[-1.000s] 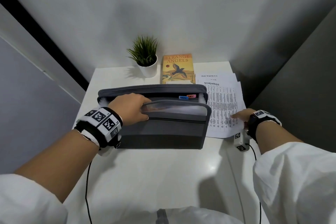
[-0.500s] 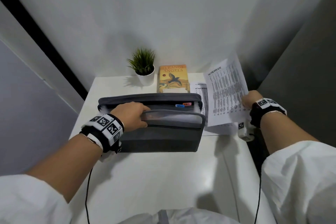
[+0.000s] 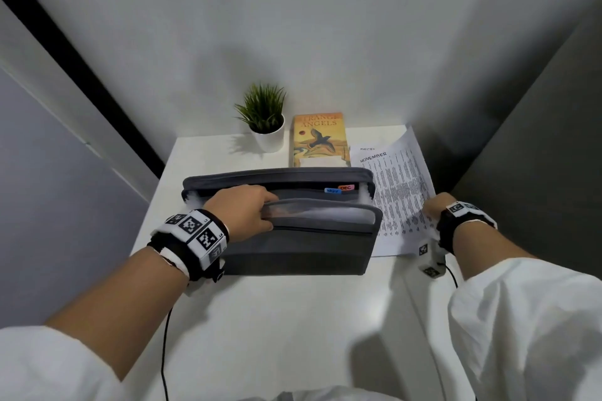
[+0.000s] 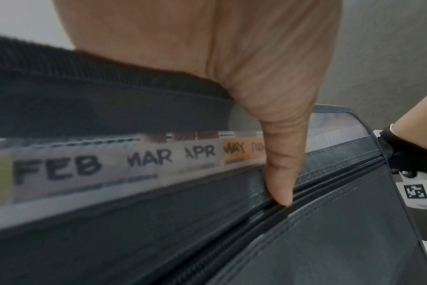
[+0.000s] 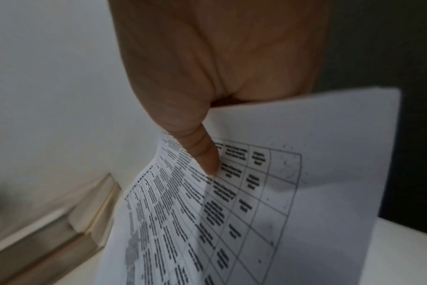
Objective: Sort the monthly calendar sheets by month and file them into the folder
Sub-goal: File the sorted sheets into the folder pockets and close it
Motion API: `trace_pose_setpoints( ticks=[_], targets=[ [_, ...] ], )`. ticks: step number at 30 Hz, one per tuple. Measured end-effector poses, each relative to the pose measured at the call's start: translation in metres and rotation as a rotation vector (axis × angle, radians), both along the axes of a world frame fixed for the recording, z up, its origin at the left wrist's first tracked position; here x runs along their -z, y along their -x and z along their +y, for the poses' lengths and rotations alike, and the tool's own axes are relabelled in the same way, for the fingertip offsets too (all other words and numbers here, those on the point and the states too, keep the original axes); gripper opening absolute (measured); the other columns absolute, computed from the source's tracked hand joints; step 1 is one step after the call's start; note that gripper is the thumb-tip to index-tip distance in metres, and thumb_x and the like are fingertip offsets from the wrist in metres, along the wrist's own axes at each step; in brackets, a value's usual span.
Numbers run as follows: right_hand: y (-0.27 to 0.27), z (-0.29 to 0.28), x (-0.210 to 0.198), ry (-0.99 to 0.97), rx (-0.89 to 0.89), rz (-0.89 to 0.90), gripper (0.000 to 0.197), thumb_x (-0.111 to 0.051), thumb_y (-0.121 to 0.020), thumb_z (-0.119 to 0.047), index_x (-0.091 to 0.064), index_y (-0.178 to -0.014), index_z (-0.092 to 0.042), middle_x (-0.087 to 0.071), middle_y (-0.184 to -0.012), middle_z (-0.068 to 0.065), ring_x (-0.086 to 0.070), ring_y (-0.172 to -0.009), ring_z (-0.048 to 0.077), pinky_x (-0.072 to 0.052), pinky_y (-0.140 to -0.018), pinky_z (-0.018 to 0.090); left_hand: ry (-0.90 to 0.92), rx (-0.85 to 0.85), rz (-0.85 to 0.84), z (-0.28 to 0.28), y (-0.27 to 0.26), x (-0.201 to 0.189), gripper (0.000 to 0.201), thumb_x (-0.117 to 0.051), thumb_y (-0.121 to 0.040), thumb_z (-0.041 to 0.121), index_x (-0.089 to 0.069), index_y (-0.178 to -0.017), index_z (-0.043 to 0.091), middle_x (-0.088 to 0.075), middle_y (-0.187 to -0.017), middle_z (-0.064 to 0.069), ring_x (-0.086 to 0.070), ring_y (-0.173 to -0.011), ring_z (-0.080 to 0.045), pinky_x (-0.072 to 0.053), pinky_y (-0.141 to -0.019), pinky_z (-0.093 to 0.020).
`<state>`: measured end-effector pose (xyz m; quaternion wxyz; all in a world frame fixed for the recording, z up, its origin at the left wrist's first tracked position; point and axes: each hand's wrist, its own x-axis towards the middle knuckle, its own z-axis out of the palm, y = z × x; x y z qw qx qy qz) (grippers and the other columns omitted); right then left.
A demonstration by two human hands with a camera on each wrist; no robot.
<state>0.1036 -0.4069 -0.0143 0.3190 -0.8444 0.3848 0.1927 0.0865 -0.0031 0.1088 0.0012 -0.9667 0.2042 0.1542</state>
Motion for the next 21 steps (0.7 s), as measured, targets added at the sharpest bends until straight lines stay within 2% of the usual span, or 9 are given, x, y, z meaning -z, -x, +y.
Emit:
trace_pose_setpoints(
  ticks=[3,7,11,13,17,21],
  targets=[
    [-0.004,0.001,0.014,0.027,-0.005,0.023,0.03,-0.046,-0.093,-0.019,-0.058,-0.114,-0.001,-0.066,-0.085,0.02,-0.066,-0.083,0.037,-0.054,-0.086,0.046,-0.001,0.009,0.002,0.0,-0.005,0.002,0.035,-0.066,-0.08,0.048,-0.06,-0.112,0.038,-0.058,-0.108,0.014,-0.059,-0.096,-0.016,-0.047,-0.074,-0.034],
    [-0.005,0.005,0.024,0.038,-0.037,0.034,0.024,-0.048,-0.092,-0.016,-0.058,-0.104,0.002,-0.066,-0.087,0.022,-0.066,-0.082,0.038,-0.055,-0.084,0.048,0.011,0.008,0.018,-0.002,-0.011,0.002,0.033,-0.066,-0.08,0.048,-0.06,-0.111,0.038,-0.058,-0.107,0.014,-0.058,-0.095,-0.015,-0.05,-0.078,-0.038],
    [-0.006,0.004,0.033,0.091,-0.072,0.069,0.036,-0.05,-0.093,-0.016,-0.053,-0.122,0.004,-0.058,-0.12,0.024,-0.06,-0.105,0.038,-0.049,-0.095,0.044,0.007,0.006,0.024,-0.002,-0.013,0.002,0.031,-0.066,-0.079,0.049,-0.061,-0.108,0.038,-0.059,-0.106,0.015,-0.059,-0.096,-0.015,-0.05,-0.078,-0.038],
    [-0.006,0.003,0.037,0.125,-0.079,0.075,0.041,-0.053,-0.092,-0.016,-0.051,-0.127,0.005,-0.051,-0.13,0.025,-0.055,-0.113,0.038,-0.046,-0.099,0.043,0.005,0.003,0.023,-0.003,-0.012,0.002,0.032,-0.066,-0.079,0.049,-0.061,-0.109,0.039,-0.059,-0.107,0.015,-0.059,-0.096,-0.014,-0.05,-0.078,-0.038],
    [-0.006,0.003,0.043,0.145,-0.074,0.066,0.042,-0.06,-0.089,-0.017,-0.052,-0.125,0.003,-0.048,-0.131,0.024,-0.052,-0.114,0.041,-0.045,-0.099,0.046,0.001,-0.001,0.022,-0.002,-0.01,0.002,0.03,-0.066,-0.08,0.05,-0.06,-0.108,0.04,-0.059,-0.105,0.015,-0.059,-0.094,-0.014,-0.05,-0.077,-0.038],
    [-0.008,0.011,0.043,0.22,-0.032,0.034,0.042,-0.058,-0.089,-0.016,-0.05,-0.125,0.004,-0.04,-0.133,0.023,-0.047,-0.118,0.04,-0.041,-0.102,0.047,-0.003,-0.002,0.013,-0.002,-0.009,0.002,0.03,-0.065,-0.08,0.05,-0.059,-0.107,0.04,-0.059,-0.105,0.015,-0.059,-0.095,-0.015,-0.049,-0.076,-0.037]
  ],
)
